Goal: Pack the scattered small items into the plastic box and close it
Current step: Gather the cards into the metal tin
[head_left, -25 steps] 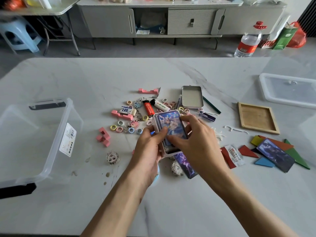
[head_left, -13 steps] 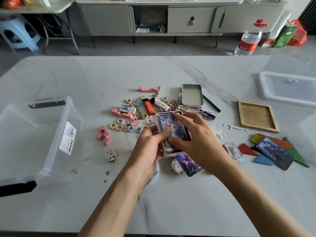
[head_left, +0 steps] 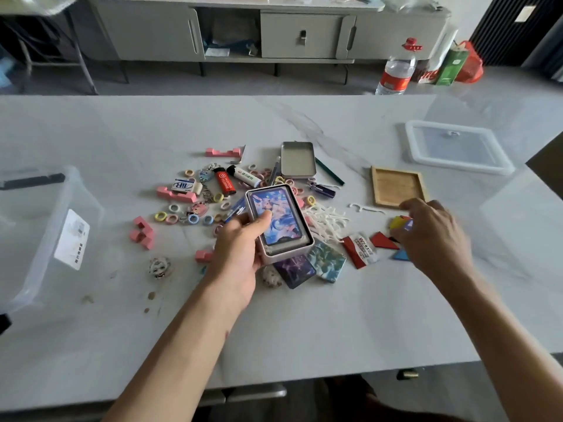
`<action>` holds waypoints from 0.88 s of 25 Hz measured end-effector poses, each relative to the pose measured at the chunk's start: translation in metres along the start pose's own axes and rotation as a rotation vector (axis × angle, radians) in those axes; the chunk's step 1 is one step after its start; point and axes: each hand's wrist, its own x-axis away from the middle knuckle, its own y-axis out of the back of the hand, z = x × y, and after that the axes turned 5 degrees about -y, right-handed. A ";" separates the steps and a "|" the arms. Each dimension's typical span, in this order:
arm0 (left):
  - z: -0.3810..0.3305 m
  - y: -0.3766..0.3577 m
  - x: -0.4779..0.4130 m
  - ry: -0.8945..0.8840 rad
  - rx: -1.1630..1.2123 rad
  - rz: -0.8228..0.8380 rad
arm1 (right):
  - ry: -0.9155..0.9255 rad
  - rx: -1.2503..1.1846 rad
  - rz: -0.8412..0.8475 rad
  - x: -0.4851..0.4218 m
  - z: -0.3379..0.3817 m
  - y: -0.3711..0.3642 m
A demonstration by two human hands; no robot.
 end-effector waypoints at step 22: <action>-0.017 0.020 -0.011 -0.101 0.150 -0.269 | 0.220 -0.422 0.397 0.048 0.079 -0.037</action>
